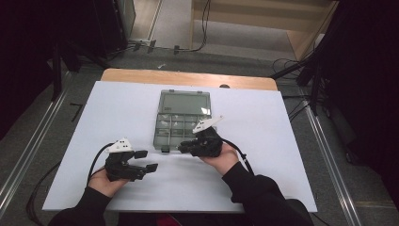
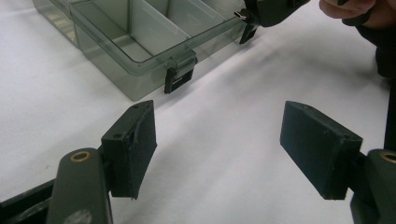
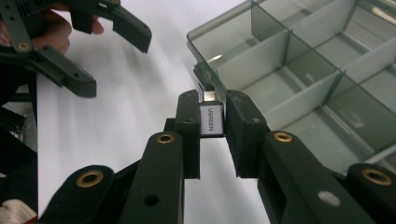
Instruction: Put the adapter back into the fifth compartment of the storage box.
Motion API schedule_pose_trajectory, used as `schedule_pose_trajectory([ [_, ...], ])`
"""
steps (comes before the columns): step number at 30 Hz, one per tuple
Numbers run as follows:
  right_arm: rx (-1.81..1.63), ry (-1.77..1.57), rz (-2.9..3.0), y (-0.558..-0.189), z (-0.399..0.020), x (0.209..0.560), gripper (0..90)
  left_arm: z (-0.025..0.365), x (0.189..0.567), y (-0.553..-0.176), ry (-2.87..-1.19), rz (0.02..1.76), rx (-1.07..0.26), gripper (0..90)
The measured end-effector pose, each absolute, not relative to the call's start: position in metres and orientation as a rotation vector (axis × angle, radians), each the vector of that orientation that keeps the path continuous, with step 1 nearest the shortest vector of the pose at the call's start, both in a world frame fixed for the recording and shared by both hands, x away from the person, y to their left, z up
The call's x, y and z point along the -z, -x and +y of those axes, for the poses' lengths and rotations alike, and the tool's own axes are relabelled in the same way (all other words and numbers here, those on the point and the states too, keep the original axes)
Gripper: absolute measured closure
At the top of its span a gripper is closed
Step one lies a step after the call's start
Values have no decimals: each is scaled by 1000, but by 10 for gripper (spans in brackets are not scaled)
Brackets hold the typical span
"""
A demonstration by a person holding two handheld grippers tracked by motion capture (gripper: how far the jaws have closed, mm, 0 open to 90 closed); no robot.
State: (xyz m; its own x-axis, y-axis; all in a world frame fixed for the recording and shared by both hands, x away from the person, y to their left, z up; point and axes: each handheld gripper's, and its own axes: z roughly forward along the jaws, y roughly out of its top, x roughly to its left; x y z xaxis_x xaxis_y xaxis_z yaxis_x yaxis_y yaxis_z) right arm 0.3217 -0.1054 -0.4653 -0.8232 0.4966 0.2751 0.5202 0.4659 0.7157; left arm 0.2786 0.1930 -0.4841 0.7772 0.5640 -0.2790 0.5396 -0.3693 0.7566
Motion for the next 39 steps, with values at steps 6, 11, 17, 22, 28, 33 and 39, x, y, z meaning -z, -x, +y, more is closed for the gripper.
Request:
schedule_pose_trajectory([
  [6,1320,908,-2664,-325,-98,459,742,194,484,-279,-2043,831,-35,273],
  [11,1319,908,-2658,-328,-93,456,742,194,484,-279,-2044,831,-38,274],
  [17,1325,908,-2655,-332,-88,451,743,194,484,-279,-2045,832,-42,274],
  [22,1326,915,-2650,-335,-84,447,743,195,484,-279,-2043,831,-42,274],
  [28,1326,912,-2655,-340,-76,445,742,195,484,-279,-2040,832,-45,274],
  [33,1317,917,-2652,-344,-71,444,742,195,484,-279,-2042,835,-48,274],
  [39,1328,919,-2654,-349,-64,442,742,195,484,-279,-2048,833,-58,274],
])
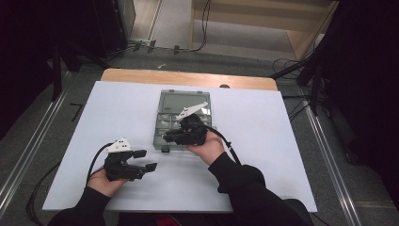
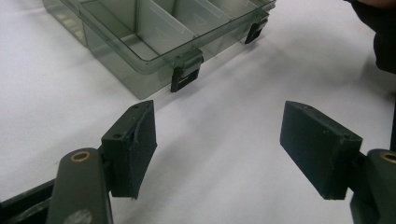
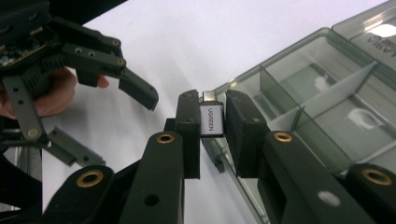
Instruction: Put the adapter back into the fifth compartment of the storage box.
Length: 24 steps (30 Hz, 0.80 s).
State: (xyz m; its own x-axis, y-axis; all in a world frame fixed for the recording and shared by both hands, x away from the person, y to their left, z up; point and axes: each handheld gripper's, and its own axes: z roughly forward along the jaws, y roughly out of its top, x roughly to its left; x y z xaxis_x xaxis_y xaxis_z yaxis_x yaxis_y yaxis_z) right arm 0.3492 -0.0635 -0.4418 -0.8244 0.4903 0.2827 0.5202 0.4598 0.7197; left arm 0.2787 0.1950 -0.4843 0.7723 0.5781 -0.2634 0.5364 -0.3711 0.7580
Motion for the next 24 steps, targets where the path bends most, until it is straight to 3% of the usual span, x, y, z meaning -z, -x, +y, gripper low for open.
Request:
schedule_pose_trajectory([
  [24,1325,940,-2651,-370,-46,447,742,196,485,-279,-2052,831,-53,274],
])
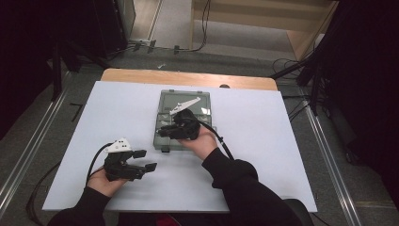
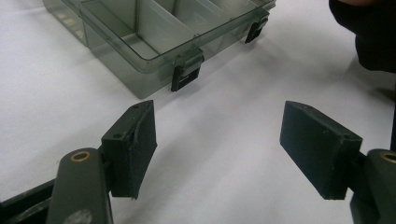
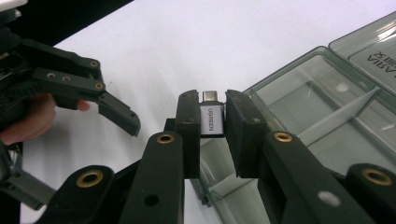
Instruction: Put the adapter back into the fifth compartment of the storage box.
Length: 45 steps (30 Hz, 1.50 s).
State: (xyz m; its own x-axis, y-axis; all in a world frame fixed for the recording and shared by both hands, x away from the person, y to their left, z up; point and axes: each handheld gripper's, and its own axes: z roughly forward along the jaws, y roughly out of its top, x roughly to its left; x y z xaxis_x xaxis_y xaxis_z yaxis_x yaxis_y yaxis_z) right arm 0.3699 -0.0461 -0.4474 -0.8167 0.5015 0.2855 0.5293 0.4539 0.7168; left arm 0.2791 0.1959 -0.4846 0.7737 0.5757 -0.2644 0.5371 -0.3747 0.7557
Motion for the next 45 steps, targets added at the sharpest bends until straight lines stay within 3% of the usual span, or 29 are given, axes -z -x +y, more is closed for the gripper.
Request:
schedule_pose_trajectory([
  [45,1226,1014,-2688,-381,-31,478,740,195,486,-279,-2062,822,-55,274],
])
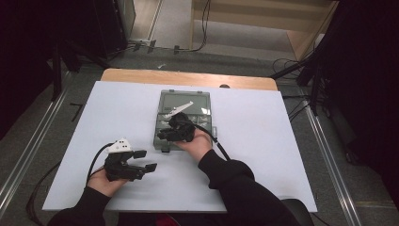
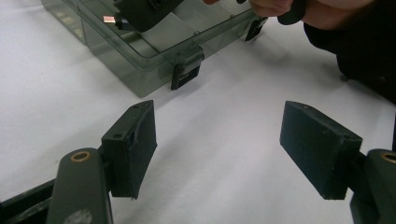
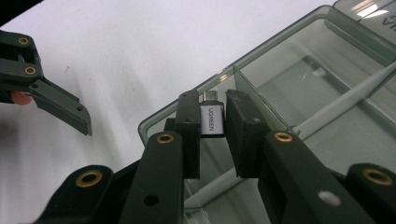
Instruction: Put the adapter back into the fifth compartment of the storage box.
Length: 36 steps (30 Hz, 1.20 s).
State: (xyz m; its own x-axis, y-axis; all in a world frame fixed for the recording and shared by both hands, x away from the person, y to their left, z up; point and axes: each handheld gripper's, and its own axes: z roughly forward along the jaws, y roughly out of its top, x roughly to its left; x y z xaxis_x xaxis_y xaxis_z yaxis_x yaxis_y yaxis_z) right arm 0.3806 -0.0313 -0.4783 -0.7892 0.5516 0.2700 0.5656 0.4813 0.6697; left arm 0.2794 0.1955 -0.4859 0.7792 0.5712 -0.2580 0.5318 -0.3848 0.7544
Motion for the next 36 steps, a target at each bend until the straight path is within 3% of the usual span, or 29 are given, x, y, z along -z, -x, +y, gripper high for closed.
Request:
schedule_pose_trajectory([
  [8,1213,1015,-2694,-380,-31,479,730,195,486,-279,-2062,822,-55,274],
  [25,1362,997,-2629,-374,-52,453,453,197,481,-281,-2031,837,-87,273],
  [36,1422,1022,-2599,-370,-73,444,418,195,476,-286,-2024,849,-85,269],
])
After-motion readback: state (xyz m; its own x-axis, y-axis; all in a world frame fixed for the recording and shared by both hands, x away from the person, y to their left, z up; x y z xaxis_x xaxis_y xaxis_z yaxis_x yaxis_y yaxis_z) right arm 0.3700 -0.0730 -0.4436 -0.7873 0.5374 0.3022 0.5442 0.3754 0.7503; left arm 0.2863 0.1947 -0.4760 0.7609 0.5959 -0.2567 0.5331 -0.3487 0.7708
